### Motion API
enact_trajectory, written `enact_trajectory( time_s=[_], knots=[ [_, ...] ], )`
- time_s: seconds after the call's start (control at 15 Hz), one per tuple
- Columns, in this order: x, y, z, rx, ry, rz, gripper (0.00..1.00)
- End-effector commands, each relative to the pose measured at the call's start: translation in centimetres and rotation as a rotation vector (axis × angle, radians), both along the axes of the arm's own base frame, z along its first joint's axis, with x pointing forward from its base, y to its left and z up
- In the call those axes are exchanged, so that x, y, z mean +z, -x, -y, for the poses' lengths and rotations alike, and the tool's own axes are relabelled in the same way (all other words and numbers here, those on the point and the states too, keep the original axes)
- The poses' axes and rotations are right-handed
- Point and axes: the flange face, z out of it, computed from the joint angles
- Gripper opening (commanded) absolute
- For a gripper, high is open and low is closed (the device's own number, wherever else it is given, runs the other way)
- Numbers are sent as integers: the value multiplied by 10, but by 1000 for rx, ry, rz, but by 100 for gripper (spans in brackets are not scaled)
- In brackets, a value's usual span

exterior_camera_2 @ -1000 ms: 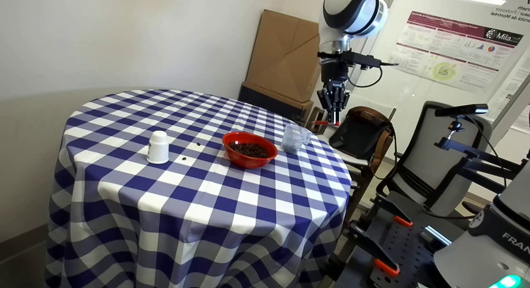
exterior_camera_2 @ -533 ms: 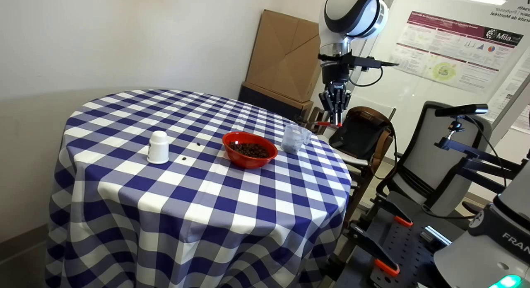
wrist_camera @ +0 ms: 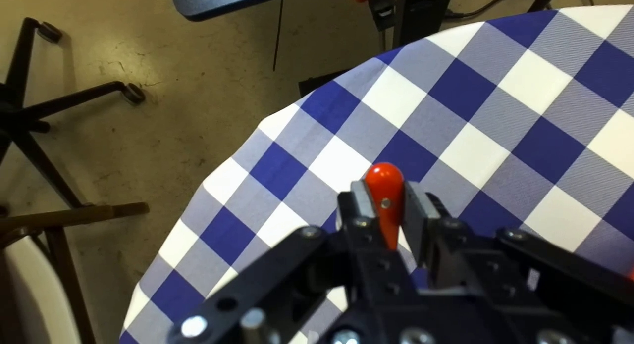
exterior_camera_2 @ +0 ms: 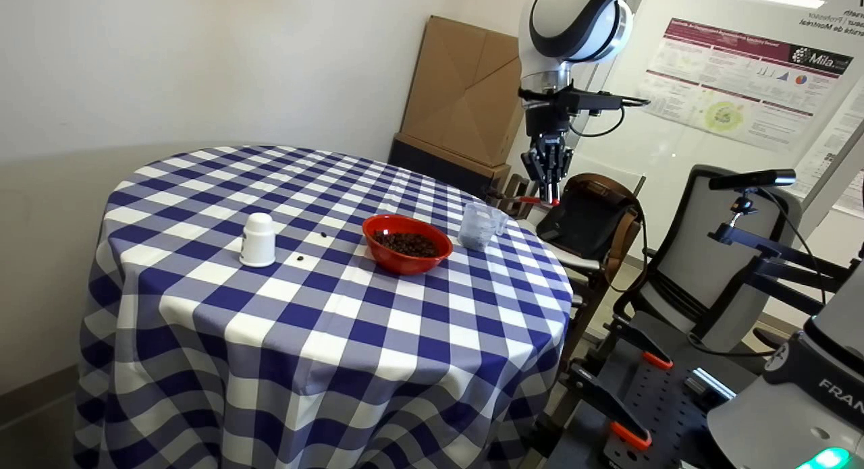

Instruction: Use the spoon to scoop some of the contents in the red bowl into the clear jug

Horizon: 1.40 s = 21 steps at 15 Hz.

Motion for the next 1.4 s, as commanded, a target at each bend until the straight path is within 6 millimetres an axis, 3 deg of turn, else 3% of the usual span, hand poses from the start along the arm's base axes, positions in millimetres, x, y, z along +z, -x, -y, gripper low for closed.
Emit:
enact_trajectory(
  time_s=[0.0,0.8,1.33],
  knots=[
    [1,2,-6,14,47,16,10],
    [0,-3,-29,75,135,18,10],
    [1,-4,-34,98,188,18,10]
  ],
)
